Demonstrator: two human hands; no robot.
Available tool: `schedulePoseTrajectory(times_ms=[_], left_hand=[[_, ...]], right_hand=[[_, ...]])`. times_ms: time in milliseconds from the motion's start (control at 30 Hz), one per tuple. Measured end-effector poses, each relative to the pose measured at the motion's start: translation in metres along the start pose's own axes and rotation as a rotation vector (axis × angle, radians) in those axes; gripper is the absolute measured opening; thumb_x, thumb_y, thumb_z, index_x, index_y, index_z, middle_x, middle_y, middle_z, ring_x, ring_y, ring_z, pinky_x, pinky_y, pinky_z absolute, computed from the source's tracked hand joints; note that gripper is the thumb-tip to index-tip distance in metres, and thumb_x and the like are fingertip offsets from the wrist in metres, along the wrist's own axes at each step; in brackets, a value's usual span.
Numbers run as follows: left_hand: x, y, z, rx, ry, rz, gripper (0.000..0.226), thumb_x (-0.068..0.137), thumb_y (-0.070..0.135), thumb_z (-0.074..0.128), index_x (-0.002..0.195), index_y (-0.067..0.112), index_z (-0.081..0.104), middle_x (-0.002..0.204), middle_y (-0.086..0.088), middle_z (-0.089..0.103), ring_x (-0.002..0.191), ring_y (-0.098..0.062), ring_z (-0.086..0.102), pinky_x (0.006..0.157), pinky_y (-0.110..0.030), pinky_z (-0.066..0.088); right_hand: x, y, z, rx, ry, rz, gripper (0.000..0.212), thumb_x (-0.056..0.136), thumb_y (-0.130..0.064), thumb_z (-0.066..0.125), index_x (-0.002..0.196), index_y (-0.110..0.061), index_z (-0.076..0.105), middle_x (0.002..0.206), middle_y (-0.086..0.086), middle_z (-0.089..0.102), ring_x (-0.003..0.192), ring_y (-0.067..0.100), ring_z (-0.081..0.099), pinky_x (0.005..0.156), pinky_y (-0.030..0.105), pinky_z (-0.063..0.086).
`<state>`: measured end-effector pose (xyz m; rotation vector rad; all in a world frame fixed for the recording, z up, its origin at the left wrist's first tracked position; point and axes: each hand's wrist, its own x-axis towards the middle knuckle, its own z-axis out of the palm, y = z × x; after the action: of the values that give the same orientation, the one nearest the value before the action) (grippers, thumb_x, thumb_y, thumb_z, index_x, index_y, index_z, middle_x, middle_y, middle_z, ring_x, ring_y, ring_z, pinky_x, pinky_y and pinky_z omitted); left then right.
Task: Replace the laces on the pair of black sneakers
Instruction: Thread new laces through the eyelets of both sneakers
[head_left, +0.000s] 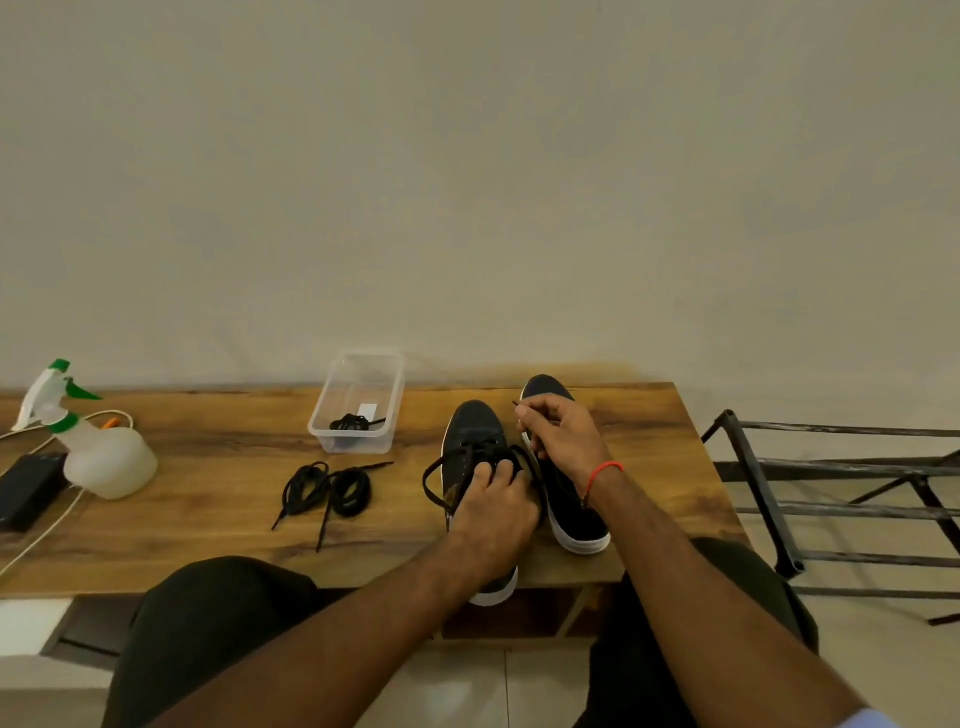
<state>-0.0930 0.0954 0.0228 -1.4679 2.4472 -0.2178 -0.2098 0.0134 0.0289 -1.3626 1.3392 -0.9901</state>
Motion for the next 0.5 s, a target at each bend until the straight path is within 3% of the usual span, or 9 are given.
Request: schedulePoseTrajectory(times_ms=[133,200,267,367,433,500], left_hand=[[0.005,0.006,-0.01,-0.017,-0.059,-0.023,0.037,0.094,0.02,0.064,0.131,0.014,0.062,0.134,-0.009,0.056,0.13,-0.032,0.042,0.109,-0.052,0.028],[0.006,-0.01,-0.009,-0.306,0.022,-0.114,0.023,0.095,0.027,0.064,0.118,0.027,0.069,0.124,0.001,0.063,0.122,-0.024,0.05,0.105,-0.05,0.033],[0.004,-0.033,-0.01,-0.768,0.122,-0.263,0.012,0.095,0.033,0.065,0.105,0.034,0.073,0.108,0.013,0.069,0.108,-0.012,0.059,0.097,-0.045,0.043],[-0.001,-0.064,-0.029,-1.393,0.223,-0.439,0.008,0.098,0.027,0.065,0.103,0.024,0.071,0.091,0.011,0.076,0.094,-0.006,0.069,0.088,-0.028,0.052],[-0.003,-0.079,-0.049,-1.563,0.301,-0.489,0.01,0.103,0.025,0.058,0.107,0.019,0.064,0.09,0.009,0.078,0.097,-0.007,0.07,0.088,-0.025,0.051],[-0.004,-0.092,-0.073,-1.586,0.38,-0.479,0.009,0.105,0.026,0.054,0.109,0.021,0.06,0.09,0.011,0.078,0.098,-0.004,0.067,0.081,-0.019,0.046]], right_hand=[[-0.006,0.0,0.001,0.0,-0.027,-0.009,0.008,0.098,-0.019,0.063,0.1,-0.016,0.07,0.079,0.0,0.069,0.064,0.013,0.057,0.059,0.023,0.049],[-0.008,0.0,0.0,-0.005,-0.054,-0.016,0.009,0.099,-0.017,0.061,0.103,-0.016,0.07,0.082,0.003,0.072,0.066,0.015,0.06,0.065,0.028,0.054],[-0.011,-0.001,-0.001,0.012,-0.073,-0.022,0.011,0.1,-0.015,0.059,0.107,-0.016,0.067,0.085,0.003,0.075,0.075,0.016,0.066,0.076,0.036,0.059],[-0.016,-0.008,-0.002,0.077,-0.069,-0.018,0.006,0.099,-0.015,0.061,0.103,-0.016,0.065,0.087,0.0,0.077,0.087,0.017,0.071,0.083,0.034,0.057],[-0.019,-0.026,0.0,0.106,-0.066,-0.043,0.001,0.097,-0.016,0.065,0.097,-0.016,0.066,0.087,-0.001,0.076,0.085,0.013,0.071,0.077,0.03,0.055],[-0.02,-0.052,0.002,0.134,-0.024,-0.101,0.002,0.093,-0.017,0.07,0.092,-0.017,0.068,0.089,-0.003,0.075,0.087,0.011,0.068,0.076,0.027,0.054]])
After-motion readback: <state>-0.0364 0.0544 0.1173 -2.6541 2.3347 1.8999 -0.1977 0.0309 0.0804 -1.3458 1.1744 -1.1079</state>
